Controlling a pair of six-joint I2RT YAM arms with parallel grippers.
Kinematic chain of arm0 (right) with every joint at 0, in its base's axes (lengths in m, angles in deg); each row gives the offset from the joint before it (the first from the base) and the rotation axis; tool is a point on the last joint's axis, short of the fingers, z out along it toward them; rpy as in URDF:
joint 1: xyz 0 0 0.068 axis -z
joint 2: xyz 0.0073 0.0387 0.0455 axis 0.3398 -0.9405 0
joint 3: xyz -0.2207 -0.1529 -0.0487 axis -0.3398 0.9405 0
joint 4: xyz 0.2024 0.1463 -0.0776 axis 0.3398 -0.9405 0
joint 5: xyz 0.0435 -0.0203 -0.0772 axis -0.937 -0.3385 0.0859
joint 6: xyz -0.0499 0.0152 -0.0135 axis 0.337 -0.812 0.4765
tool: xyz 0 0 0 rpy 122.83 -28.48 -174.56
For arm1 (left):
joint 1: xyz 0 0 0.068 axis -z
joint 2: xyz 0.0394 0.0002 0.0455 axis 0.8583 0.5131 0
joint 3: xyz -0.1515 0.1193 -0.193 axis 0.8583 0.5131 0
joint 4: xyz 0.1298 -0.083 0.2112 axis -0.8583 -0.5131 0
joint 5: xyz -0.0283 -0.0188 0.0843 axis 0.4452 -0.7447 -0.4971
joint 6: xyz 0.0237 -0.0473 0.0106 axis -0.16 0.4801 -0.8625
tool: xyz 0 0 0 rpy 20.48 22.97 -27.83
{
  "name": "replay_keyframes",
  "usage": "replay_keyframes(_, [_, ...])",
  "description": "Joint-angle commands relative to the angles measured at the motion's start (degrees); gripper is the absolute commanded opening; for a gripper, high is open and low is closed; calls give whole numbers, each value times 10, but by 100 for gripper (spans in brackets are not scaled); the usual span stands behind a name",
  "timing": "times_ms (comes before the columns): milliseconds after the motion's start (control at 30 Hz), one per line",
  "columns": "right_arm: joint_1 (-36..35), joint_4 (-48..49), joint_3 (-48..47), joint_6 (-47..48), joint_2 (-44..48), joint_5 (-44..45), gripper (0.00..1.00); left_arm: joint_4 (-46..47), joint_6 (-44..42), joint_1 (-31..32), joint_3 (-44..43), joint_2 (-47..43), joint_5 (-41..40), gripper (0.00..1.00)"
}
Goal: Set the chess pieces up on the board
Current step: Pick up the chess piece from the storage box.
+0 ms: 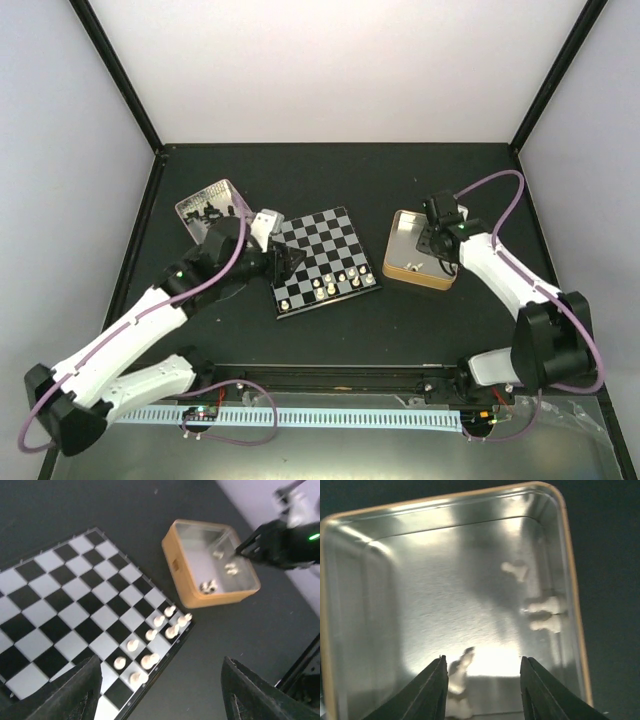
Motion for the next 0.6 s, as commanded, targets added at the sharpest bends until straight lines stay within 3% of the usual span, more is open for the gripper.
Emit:
replay_keyframes(0, [30, 2, -10, 53, -50, 48, 40, 121, -15, 3, 57, -64, 14, 69])
replay_keyframes(200, [78, 5, -72, 115, -160, 24, 36, 163, -5, 3, 88, -106, 7, 72])
replay_keyframes(567, [119, 28, -116, 160, -244, -24, 44, 149, -7, 3, 67, -77, 15, 73])
